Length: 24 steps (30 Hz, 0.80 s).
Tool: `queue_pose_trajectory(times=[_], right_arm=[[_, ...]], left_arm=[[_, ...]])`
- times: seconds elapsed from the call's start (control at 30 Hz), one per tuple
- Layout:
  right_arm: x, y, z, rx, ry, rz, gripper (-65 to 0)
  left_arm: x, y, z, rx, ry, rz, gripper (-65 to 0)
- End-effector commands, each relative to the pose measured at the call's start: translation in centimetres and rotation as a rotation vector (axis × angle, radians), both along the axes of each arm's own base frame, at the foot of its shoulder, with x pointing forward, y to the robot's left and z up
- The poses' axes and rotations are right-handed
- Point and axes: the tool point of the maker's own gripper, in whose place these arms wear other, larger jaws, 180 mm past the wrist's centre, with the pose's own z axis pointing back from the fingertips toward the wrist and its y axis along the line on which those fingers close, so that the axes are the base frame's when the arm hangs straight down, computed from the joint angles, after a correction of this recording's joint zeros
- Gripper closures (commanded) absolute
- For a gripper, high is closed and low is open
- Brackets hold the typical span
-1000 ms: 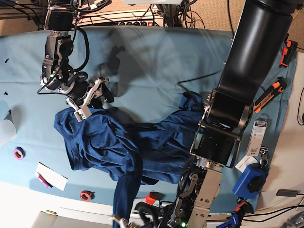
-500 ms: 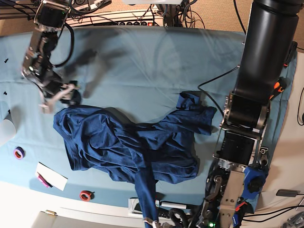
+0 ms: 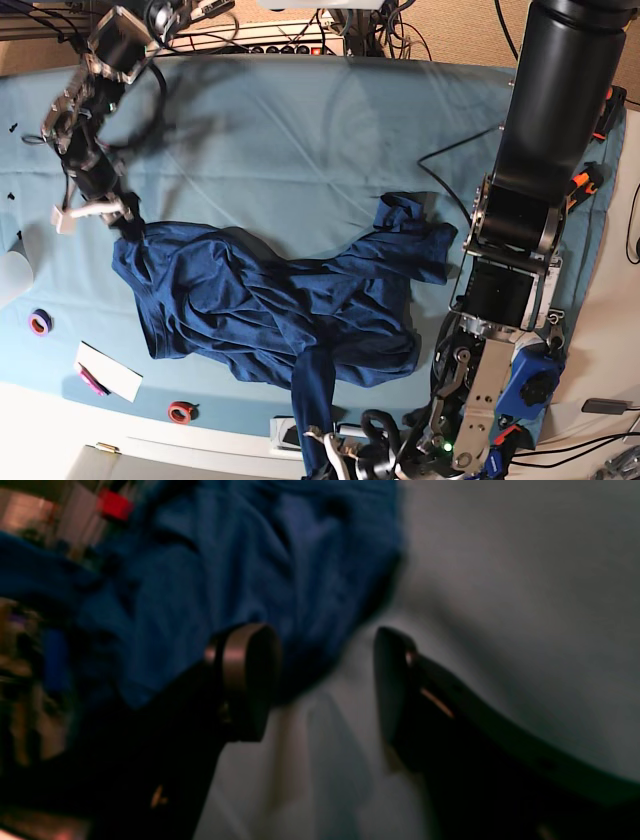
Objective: Layout the t-shirt on the table in an organized manner, then fold the t-shirt properly
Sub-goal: 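Hold the shirt corner with the right gripper and drag the hem with the left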
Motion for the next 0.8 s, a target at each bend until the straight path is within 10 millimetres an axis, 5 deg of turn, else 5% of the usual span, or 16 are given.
queue_pose_trajectory(times=[0.0, 0.23, 0.37, 0.4, 0.63, 0.77], right_arm=[[1.2, -0.6, 1.1, 0.003, -0.036, -0.008, -32.2], [3.8, 1.2, 0.6, 0.102, -0.072, 0.039, -29.8], [3.7, 1.2, 1.0, 0.078, -0.084, 0.071, -0.7], [3.6, 1.0, 1.2, 0.070, -0.090, 0.082, 0.0], [3.0, -2.6, 3.3, 0.006, -0.087, 0.100, 0.0], [2.0, -4.6, 4.0, -0.043, -0.035, 0.127, 0.0]], left_arm=[[0.3, -0.3, 3.3, -0.038, -0.073, -0.008, 0.0], [0.2, -0.2, 2.5, -0.037, -0.058, -0.007, 0.0], [0.2, 0.8, 2.1, -0.010, -0.057, -0.013, 0.0], [0.2, 1.1, 1.9, 0.004, -0.051, -0.015, 0.0], [0.5, 8.4, 0.4, 0.026, 0.046, 0.062, 0.0], [-1.6, 12.0, -1.1, 0.053, 0.155, -0.006, 0.0]])
